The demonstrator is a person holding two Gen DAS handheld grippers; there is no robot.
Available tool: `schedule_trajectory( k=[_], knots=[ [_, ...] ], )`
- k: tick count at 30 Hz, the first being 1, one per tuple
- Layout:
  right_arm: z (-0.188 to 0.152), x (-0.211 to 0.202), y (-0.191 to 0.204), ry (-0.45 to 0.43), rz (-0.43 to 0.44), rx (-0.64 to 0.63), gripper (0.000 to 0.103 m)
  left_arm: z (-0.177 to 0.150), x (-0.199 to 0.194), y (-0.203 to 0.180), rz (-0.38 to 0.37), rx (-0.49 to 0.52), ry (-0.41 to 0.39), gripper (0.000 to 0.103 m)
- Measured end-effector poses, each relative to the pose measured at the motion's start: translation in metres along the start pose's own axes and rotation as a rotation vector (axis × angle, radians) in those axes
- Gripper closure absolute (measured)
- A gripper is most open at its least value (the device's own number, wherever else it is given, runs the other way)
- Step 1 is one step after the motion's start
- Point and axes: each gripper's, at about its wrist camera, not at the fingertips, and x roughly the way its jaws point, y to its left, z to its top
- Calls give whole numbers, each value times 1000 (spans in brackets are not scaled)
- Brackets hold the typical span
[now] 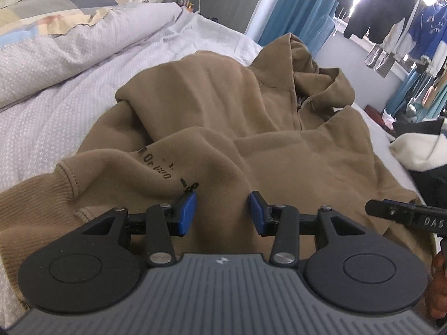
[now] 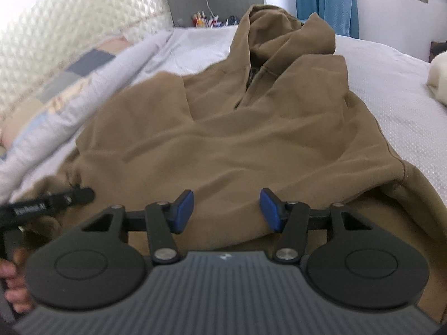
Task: Fold large clothes
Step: 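Move both grippers to the hood edge and pinch the fabric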
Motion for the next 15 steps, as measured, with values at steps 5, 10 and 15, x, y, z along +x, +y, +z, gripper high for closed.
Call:
schedule_trajectory(
  k=[5, 10, 15],
  knots=[
    [-11, 13, 5, 49, -36, -39, 46, -1, 7, 3, 7, -14, 21, 55],
    [-16, 27, 3, 84, -40, -31, 46, -4, 9, 1, 22, -12, 23, 55],
    [-13, 26, 1, 81, -38, 9, 46, -3, 4, -3, 24, -17, 9, 54]
  ],
)
